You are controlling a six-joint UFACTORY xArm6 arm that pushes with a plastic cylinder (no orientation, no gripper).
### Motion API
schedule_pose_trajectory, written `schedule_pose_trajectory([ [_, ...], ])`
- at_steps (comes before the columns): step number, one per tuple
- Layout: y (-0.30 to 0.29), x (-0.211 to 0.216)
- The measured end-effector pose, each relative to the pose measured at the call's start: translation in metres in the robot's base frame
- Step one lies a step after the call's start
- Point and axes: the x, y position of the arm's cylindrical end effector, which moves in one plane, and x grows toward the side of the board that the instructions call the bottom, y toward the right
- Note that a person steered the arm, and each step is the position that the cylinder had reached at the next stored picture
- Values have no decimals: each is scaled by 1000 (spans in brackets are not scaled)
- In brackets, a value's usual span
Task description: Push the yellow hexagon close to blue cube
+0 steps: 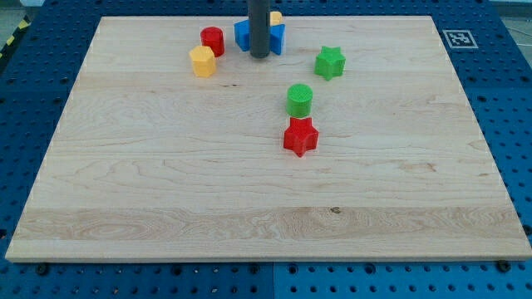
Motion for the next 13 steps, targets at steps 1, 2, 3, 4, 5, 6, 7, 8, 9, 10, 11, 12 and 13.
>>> schedule_pose_trajectory([
  [1, -15, -13],
  [2, -17, -30],
  [3, -17, -31],
  [4, -18, -14],
  [5, -22, -9],
  [6, -22, 16],
  [7, -22, 44],
  [8, -22, 52],
  [9, -22, 52],
  [10, -23, 30],
  [11, -23, 5],
  [12, -31, -9],
  [13, -67, -6],
])
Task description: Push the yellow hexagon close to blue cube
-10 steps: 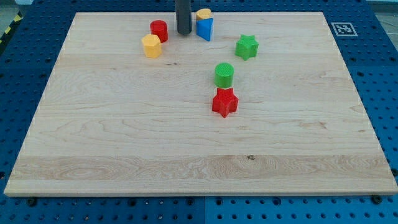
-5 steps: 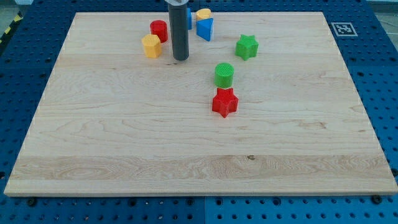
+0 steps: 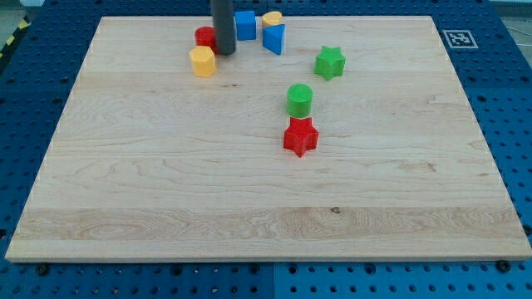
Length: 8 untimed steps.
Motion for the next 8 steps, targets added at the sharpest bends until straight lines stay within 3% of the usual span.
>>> schedule_pose_trajectory([
  [3, -37, 25],
  [7, -55, 139],
  [8, -54, 151],
])
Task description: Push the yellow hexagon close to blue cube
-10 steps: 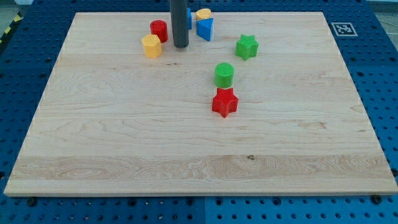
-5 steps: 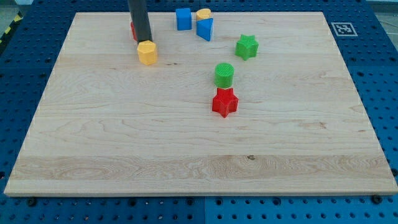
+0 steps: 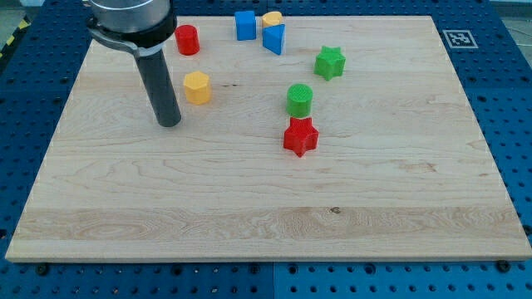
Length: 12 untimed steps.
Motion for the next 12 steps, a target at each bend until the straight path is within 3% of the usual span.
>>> schedule_pose_trajectory([
  [2, 8, -47],
  [5, 31, -39],
  [12, 92, -102],
])
